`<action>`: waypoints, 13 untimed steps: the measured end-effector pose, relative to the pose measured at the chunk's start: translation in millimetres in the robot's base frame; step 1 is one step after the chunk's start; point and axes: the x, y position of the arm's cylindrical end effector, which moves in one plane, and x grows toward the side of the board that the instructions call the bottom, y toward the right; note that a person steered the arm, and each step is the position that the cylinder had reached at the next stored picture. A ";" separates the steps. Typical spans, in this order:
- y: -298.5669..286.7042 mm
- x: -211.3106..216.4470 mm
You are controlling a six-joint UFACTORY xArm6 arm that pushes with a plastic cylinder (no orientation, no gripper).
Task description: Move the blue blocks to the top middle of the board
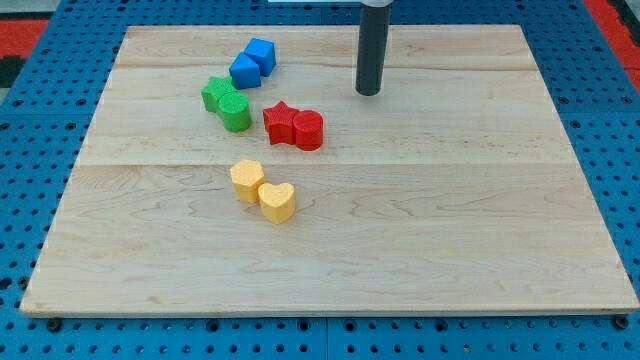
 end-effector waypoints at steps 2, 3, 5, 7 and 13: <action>0.0 -5.7; -1.5 -13.5; -29.8 -64.9; -31.0 -87.7; -34.3 -125.0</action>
